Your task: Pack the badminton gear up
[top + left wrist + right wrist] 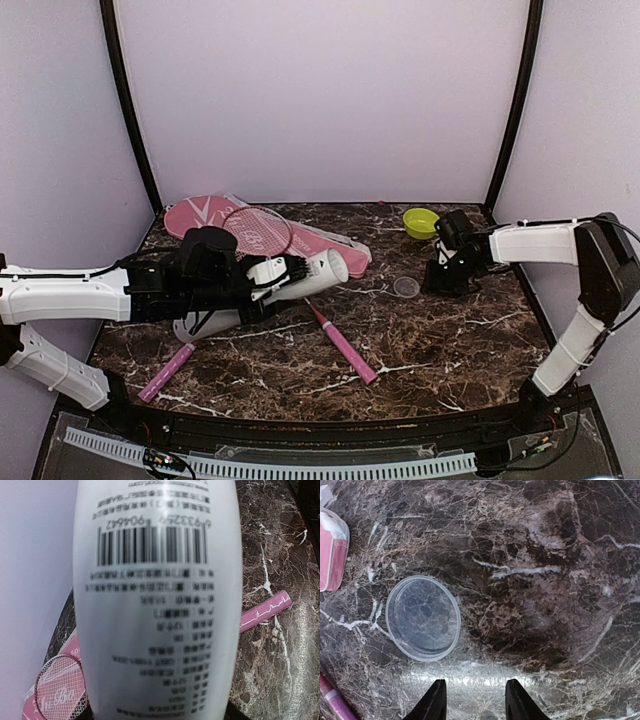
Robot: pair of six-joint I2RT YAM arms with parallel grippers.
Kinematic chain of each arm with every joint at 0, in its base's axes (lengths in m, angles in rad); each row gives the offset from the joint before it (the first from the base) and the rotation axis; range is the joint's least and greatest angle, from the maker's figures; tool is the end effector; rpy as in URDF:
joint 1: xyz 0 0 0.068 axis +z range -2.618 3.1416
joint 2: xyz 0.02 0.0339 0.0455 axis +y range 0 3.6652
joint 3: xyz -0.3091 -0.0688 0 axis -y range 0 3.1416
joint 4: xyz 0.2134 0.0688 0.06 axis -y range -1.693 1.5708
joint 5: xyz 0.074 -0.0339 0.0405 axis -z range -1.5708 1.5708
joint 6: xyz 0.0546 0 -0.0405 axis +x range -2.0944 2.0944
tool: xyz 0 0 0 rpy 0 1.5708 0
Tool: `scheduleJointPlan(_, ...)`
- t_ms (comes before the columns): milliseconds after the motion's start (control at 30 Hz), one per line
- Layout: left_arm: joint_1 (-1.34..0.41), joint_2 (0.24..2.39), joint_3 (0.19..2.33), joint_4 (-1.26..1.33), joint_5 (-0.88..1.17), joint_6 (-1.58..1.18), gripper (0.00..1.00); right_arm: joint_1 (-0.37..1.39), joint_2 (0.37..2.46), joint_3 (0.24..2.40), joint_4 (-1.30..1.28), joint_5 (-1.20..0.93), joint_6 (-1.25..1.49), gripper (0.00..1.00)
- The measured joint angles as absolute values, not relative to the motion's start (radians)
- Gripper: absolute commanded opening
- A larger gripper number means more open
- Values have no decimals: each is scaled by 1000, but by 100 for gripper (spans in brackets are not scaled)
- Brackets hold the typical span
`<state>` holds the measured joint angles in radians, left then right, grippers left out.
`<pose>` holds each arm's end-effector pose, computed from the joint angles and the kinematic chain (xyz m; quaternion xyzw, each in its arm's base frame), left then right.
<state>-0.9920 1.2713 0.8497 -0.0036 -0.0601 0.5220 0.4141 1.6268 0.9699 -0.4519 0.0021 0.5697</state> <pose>0.1478 -0.2202 0.3233 0.5650 0.6218 -0.1016 0.5327 0.2749 0.1207 0.2242 0.0759 0.9705 0.1072 0.2023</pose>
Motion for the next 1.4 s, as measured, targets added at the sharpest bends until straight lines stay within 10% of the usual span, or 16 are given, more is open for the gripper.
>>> scheduleJointPlan(900, -992, 1277, 850, -4, -57, 522, 55, 414, 1871, 1161, -411, 39, 505, 10)
scheduleJointPlan(1400, -992, 1277, 850, -4, -51, 522, 55, 414, 1889, 1167, -401, 46, 498, 12)
